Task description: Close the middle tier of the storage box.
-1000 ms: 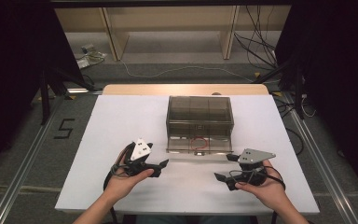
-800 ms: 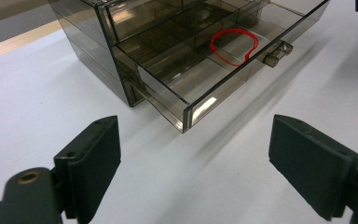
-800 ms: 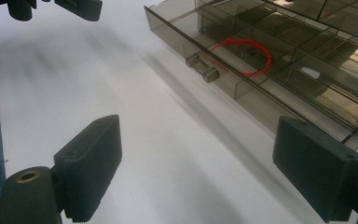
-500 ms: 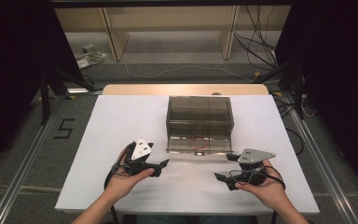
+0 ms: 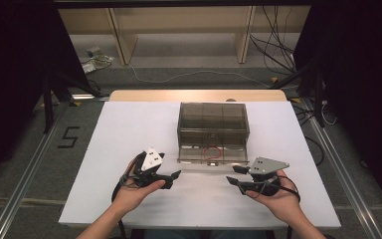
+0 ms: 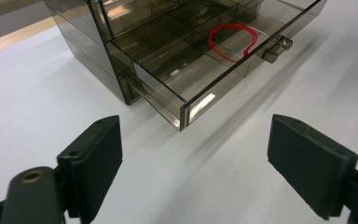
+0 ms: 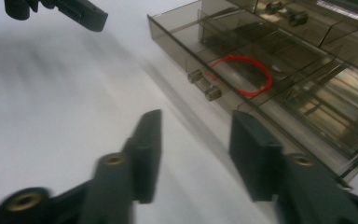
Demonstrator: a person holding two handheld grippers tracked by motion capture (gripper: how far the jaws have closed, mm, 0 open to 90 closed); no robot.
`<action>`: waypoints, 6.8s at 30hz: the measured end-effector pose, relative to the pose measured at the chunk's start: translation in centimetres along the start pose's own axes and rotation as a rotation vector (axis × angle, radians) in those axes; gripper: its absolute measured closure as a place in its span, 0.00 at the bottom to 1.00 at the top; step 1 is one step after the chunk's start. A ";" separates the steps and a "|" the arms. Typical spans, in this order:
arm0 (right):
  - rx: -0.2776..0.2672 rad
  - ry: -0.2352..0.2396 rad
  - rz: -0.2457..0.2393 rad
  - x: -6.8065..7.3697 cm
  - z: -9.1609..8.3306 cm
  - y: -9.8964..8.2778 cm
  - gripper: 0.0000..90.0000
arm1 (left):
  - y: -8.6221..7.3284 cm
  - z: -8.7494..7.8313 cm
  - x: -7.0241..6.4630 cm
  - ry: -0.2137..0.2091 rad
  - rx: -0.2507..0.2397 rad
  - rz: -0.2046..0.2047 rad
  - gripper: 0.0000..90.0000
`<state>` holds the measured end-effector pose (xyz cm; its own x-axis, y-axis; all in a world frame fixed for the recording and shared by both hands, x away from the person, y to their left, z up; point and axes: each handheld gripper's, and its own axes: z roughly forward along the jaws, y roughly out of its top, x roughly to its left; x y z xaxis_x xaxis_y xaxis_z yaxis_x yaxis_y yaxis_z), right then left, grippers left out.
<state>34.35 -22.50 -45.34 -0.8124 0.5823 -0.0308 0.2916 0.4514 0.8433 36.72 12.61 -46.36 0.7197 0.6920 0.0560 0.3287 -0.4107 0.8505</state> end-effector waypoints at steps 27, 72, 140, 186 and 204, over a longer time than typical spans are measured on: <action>0.054 -0.056 0.012 -0.5 2.5 0.2 1.00 | 0.1 0.2 -0.1 0.011 0.013 0.012 0.22; 0.100 -0.125 0.039 -0.5 5.9 1.2 1.00 | 0.2 0.2 -0.1 0.017 0.021 0.023 0.22; 0.085 -0.195 0.067 -1.6 7.1 1.7 1.00 | 0.2 0.6 -0.2 0.009 0.033 0.027 0.22; 0.064 -0.226 0.088 -2.4 7.3 1.9 1.00 | 0.2 0.6 -0.2 0.009 0.035 0.027 0.22; 0.046 -0.233 0.117 -2.8 7.4 2.0 1.00 | 0.2 0.9 -0.3 0.008 0.040 0.028 0.22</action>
<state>40.97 -18.25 -47.57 -0.6354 0.7697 -0.0620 0.4036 0.3995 0.8231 37.08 11.80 -46.65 0.7242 0.6845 0.0832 0.3332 -0.4531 0.8269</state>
